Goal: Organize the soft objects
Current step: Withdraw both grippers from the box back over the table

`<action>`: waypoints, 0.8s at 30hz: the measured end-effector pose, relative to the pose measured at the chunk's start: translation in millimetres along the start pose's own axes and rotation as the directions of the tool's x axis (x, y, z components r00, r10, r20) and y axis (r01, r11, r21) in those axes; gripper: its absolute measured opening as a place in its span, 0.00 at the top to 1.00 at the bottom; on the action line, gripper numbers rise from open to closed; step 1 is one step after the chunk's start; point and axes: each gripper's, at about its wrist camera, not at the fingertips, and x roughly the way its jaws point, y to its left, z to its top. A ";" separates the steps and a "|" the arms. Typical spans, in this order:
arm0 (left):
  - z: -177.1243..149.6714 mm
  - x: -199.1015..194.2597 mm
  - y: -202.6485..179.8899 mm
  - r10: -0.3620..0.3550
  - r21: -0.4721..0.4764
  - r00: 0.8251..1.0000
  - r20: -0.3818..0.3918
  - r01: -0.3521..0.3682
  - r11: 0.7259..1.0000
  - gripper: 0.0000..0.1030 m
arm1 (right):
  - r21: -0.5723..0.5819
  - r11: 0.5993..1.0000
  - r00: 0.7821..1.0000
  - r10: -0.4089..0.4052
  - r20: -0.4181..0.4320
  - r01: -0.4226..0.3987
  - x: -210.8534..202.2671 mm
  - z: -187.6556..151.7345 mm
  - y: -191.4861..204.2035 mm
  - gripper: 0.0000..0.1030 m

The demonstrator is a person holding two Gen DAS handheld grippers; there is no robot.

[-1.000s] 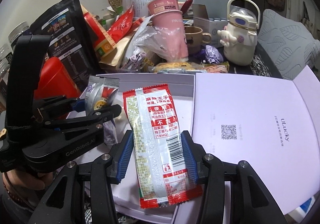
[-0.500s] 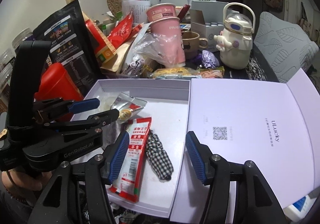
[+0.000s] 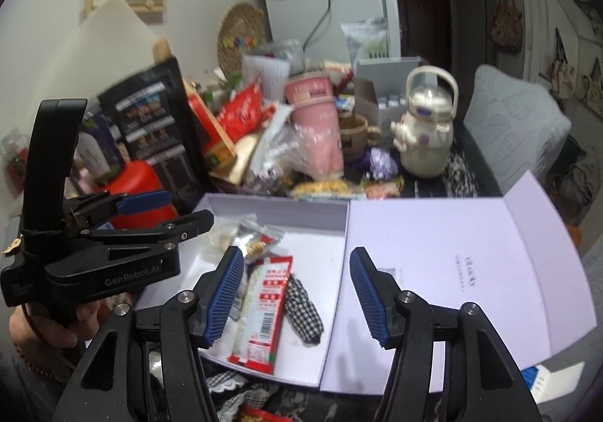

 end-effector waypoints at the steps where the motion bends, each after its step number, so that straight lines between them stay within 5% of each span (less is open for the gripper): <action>1: 0.6 -8.2 0.9 -0.003 -0.002 1.000 0.016 0.003 1.000 0.39 | -0.004 1.000 1.000 0.003 0.015 -0.003 -5.9 1.1 2.1 0.40; 6: -1.7 -54.9 5.2 0.002 -0.020 0.993 0.117 0.000 1.000 0.37 | -0.035 0.999 0.995 0.007 0.101 -0.003 -41.2 2.8 17.5 0.36; 8: -6.1 -71.1 5.8 0.013 -0.020 0.988 0.152 -0.010 1.000 0.16 | -0.040 0.999 0.992 0.006 0.124 -0.001 -51.5 0.9 22.6 0.33; 11: -16.2 -97.4 6.1 0.040 -0.014 0.978 0.205 -0.038 0.999 0.05 | -0.051 0.999 0.990 0.010 0.142 -0.003 -67.5 -5.3 33.6 0.33; 24: -63.6 -157.3 8.8 -0.002 0.006 0.978 0.209 0.001 1.000 0.05 | -0.056 0.998 0.986 0.004 0.166 0.005 -129.4 -52.7 78.4 0.19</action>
